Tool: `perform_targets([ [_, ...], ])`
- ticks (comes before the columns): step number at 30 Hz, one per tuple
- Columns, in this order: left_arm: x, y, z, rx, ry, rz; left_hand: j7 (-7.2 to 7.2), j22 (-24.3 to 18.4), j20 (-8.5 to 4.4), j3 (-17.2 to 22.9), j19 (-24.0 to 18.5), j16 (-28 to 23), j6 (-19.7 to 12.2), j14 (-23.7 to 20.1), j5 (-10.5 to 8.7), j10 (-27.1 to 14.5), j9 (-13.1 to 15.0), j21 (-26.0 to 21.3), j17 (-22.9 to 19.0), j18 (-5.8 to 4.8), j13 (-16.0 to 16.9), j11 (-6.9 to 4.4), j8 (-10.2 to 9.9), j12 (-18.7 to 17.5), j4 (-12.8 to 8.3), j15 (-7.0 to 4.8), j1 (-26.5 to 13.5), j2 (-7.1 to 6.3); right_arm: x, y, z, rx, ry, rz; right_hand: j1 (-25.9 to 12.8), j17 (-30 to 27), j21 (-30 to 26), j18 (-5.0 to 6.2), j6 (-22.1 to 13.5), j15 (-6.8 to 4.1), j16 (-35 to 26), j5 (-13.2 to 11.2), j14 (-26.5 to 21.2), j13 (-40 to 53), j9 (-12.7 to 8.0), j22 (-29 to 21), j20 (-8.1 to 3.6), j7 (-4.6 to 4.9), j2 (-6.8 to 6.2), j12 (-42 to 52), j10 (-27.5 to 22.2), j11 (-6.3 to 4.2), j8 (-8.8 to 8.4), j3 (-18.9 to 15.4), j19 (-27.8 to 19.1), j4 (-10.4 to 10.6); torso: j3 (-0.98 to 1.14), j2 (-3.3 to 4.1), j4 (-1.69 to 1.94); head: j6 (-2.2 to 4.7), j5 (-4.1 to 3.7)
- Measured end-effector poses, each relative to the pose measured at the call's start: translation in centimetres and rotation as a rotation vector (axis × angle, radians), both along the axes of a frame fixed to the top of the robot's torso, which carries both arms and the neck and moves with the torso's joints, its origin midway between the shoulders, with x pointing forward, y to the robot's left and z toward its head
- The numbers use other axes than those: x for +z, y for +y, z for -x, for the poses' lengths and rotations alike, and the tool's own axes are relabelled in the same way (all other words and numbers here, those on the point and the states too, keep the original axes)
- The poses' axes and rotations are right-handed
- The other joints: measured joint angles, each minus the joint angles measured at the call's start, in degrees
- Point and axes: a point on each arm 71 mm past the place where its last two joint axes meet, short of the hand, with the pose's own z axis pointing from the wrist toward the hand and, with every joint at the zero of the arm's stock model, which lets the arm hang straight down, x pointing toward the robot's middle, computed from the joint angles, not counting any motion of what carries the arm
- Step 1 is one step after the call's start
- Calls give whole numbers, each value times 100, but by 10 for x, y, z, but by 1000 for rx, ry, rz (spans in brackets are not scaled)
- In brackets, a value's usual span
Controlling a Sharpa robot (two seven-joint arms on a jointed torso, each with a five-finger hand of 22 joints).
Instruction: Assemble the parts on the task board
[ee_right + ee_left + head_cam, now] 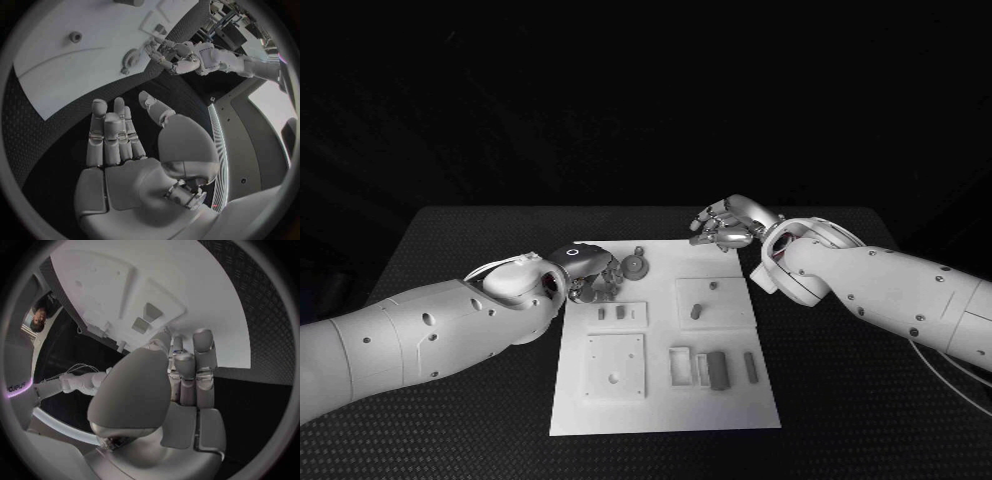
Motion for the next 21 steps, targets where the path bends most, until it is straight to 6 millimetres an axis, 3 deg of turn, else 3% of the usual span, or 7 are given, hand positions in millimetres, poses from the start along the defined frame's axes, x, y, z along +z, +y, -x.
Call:
perform_targets([
  [21,0,13,0,22,-3,-3,-60,4,21,-47,21,0,-19,10,0,-48,19,-23,-13,2,80,53,11,35,-16,10,47,-46,0,-1,0,-2,1,-1,0,-5,0,-31,0,0,0,0,0,-5,1,0,0,-3,0,0,-9,8,0,0,0,0,2,-1,-1,15,-8],
])
